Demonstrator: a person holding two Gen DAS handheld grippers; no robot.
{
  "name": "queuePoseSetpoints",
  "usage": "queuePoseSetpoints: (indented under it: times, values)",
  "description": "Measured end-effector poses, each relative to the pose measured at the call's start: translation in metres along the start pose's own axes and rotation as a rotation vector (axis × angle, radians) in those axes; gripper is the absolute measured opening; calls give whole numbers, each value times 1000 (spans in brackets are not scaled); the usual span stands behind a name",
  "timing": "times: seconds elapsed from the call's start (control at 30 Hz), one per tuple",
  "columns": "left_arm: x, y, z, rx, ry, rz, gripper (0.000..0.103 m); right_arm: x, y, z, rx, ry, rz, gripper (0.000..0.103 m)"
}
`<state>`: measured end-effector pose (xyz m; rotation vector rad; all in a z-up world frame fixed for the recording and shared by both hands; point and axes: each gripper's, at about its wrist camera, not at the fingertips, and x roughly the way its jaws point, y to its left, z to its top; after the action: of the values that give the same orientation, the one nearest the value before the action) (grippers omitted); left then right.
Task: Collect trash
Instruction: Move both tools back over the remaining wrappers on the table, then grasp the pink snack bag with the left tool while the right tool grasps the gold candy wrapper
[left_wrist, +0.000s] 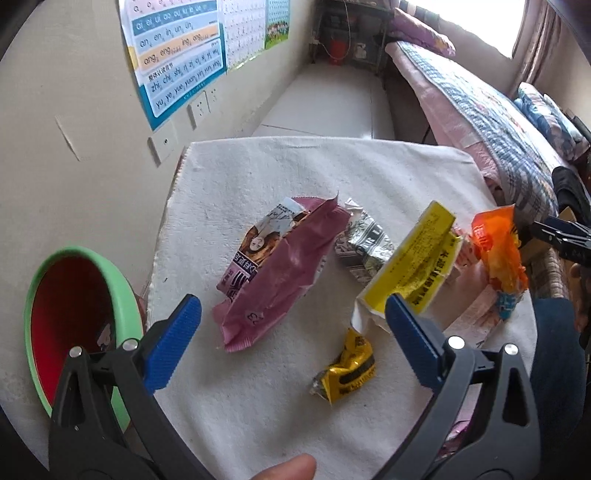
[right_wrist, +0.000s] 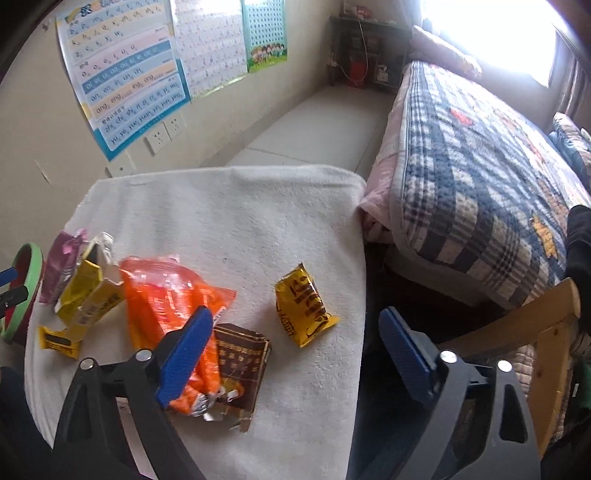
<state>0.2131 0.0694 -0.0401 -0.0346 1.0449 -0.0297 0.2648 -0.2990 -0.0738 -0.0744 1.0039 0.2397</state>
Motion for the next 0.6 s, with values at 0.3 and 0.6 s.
queuePoseSetpoints:
  times: [0.3, 0.6]
  values:
    - [28, 6, 6, 5, 50, -24, 98, 32, -1, 4, -11, 54, -3, 82]
    - [56, 13, 13, 7, 89, -3, 97, 55, -7, 8, -9, 89, -15, 76]
